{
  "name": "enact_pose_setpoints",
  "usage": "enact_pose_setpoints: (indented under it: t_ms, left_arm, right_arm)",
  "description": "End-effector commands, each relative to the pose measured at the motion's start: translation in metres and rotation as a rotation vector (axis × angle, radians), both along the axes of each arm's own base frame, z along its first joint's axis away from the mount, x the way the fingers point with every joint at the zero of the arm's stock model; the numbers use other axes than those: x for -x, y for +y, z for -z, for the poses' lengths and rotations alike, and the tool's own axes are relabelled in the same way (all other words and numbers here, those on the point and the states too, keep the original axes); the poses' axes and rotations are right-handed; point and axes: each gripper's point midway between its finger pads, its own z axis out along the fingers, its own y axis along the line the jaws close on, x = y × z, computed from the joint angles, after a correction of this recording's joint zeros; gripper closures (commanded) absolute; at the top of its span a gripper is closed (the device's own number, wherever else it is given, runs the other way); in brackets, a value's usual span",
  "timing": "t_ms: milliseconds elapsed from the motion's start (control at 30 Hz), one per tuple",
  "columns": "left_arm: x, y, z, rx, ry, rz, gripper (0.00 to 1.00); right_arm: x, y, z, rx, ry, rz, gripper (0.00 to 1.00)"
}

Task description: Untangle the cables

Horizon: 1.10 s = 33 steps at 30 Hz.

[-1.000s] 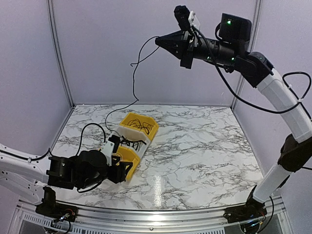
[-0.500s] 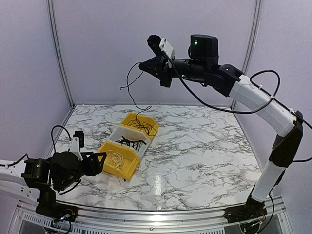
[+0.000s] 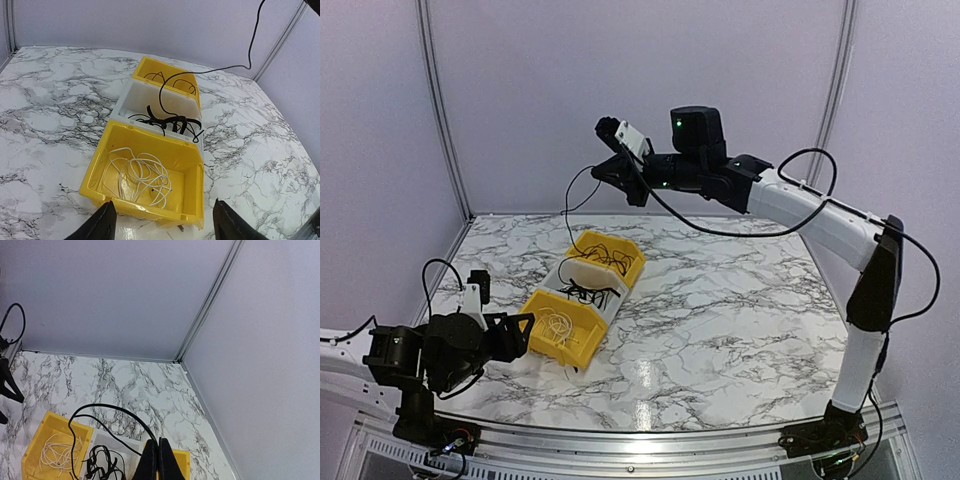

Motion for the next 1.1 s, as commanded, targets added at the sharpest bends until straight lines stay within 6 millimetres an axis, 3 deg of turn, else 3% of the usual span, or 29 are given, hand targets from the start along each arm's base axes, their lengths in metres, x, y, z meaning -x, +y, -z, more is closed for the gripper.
enact_pose_setpoints:
  t_ms: [0, 200, 433, 633, 1067]
  left_arm:
    - [0.000, 0.005, 0.001, -0.019, 0.002, -0.007, 0.31]
    - [0.001, 0.004, 0.005, -0.014, 0.018, -0.001, 0.32]
    - [0.002, 0.002, 0.008, -0.013, 0.032, -0.001, 0.32]
    - [0.002, 0.003, 0.009, -0.012, 0.036, -0.002, 0.32]
    - [0.002, 0.008, 0.010, -0.006, 0.035, -0.012, 0.32]
  right_arm:
    - [-0.027, 0.004, 0.026, 0.002, 0.053, 0.046, 1.00]
    - [-0.034, 0.012, 0.048, 0.025, 0.088, 0.046, 1.00]
    - [-0.045, 0.017, 0.107, 0.131, 0.132, 0.059, 1.00]
    - [-0.040, 0.021, 0.158, 0.197, 0.223, 0.037, 1.00]
    - [-0.050, 0.029, 0.257, 0.342, 0.300, 0.091, 1.00]
